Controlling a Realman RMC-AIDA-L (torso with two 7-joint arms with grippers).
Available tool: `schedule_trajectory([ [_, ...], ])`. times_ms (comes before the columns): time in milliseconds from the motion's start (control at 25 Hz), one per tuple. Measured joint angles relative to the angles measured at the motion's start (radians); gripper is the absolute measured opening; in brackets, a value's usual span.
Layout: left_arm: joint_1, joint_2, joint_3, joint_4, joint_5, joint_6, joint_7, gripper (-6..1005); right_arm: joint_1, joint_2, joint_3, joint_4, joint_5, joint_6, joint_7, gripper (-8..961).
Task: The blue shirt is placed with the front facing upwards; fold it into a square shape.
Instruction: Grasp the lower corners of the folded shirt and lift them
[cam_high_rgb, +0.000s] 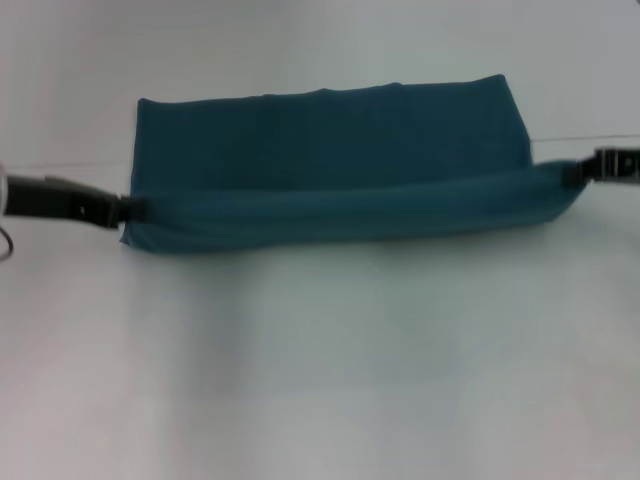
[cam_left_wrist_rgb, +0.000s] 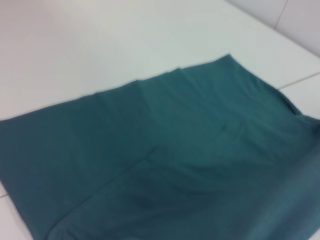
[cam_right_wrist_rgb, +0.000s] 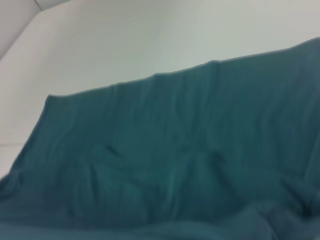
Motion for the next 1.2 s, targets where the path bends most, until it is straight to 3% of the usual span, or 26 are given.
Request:
schedule_trajectory([
  [120, -0.037, 0.022, -0.012, -0.014, 0.000, 0.023, -0.007, 13, 0.033, -0.016, 0.005, -0.001, 0.000, -0.002, 0.008, 48],
  [200, -0.037, 0.017, -0.016, -0.013, 0.001, 0.031, -0.007, 13, 0.040, -0.013, 0.004, -0.010, 0.000, -0.009, 0.012, 50],
  [440, 0.083, -0.051, -0.022, 0.066, -0.016, 0.065, 0.065, 13, -0.032, 0.009, 0.004, -0.015, 0.016, -0.087, -0.032, 56],
  [480, 0.083, -0.051, -0.022, 0.066, -0.016, 0.065, 0.065, 13, -0.054, 0.011, 0.005, -0.016, 0.033, -0.108, -0.051, 57],
  [560, 0.156, -0.078, -0.025, 0.093, -0.067, 0.085, 0.140, 13, -0.085, 0.016, 0.006, -0.016, 0.058, -0.137, -0.078, 59],
  [680, 0.197, -0.089, -0.025, 0.093, -0.102, 0.096, 0.188, 13, -0.139, 0.034, 0.007, -0.013, 0.086, -0.168, -0.126, 61],
  [760, 0.279, -0.109, -0.026, 0.080, -0.156, 0.136, 0.266, 13, -0.174, 0.049, 0.007, -0.012, 0.096, -0.185, -0.150, 63],
  [1000, 0.374, -0.123, -0.027, 0.074, -0.175, 0.221, 0.305, 13, -0.268, 0.083, 0.031, -0.012, 0.103, -0.297, -0.213, 69],
  [1200, 0.433, -0.126, -0.028, 0.082, -0.189, 0.295, 0.320, 13, -0.333, 0.084, 0.081, -0.006, 0.101, -0.407, -0.276, 73],
])
